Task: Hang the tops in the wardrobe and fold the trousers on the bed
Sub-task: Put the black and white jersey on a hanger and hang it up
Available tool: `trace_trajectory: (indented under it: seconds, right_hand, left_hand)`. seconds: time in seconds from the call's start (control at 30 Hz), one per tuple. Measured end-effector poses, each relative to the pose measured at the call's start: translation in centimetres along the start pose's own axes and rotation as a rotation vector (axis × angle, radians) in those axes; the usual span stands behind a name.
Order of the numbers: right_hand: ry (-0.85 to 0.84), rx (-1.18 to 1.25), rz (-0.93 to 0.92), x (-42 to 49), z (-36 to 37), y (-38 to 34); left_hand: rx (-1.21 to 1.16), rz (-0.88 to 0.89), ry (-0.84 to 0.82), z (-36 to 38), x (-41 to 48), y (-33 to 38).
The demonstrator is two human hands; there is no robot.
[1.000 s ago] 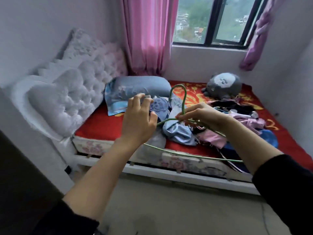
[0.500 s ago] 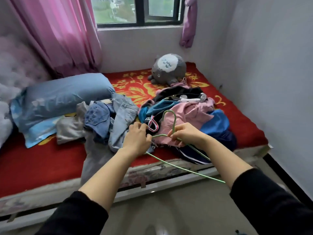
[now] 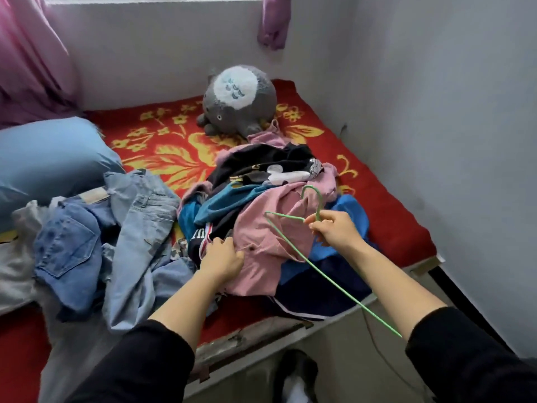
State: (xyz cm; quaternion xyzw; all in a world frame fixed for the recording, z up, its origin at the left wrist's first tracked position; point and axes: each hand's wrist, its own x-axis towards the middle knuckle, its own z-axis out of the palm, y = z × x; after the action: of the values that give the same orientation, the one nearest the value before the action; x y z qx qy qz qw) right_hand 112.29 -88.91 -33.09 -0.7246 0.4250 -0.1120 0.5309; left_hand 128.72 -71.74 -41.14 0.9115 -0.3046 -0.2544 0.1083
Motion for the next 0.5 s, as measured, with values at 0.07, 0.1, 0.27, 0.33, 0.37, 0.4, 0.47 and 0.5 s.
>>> trace_trajectory:
  seconds: [0.07, 0.1, 0.27, 0.33, 0.37, 0.4, 0.47, 0.5]
  right_hand:
    - [0.003, 0.014, -0.022, 4.6, -0.2, 0.1]
    - [0.004, 0.003, -0.034, 6.9, -0.3, 0.0]
    - [-0.069, -0.037, -0.084, 16.3, 0.0, -0.9]
    - [-0.109, -0.029, -0.111, 19.3, 0.9, -1.3]
    - [-0.139, -0.034, -0.117, 20.6, 1.8, -1.3]
    - [-0.176, -0.056, -0.119, 21.5, 2.8, -1.2]
    - [-0.269, -0.123, -0.111, 23.0, 5.1, -0.5]
    - [-0.315, -0.155, -0.098, 23.4, 6.3, 0.1]
  left_hand:
    - [-0.048, -0.058, -0.009, 0.8, 3.8, 0.5]
    - [-0.084, -0.1, -0.007, 1.2, 5.4, 0.7]
    - [-0.271, -0.365, 0.053, 2.3, 10.6, 1.5]
    - [-0.315, -0.486, 0.084, 3.2, 11.8, 0.8]
    - [-0.329, -0.555, 0.099, 3.8, 12.3, 0.2]
    - [-0.347, -0.627, 0.109, 4.3, 12.5, -0.4]
    - [-0.399, -0.748, 0.112, 5.5, 12.7, -1.8]
    - [-0.414, -0.785, 0.092, 6.1, 12.9, -2.4]
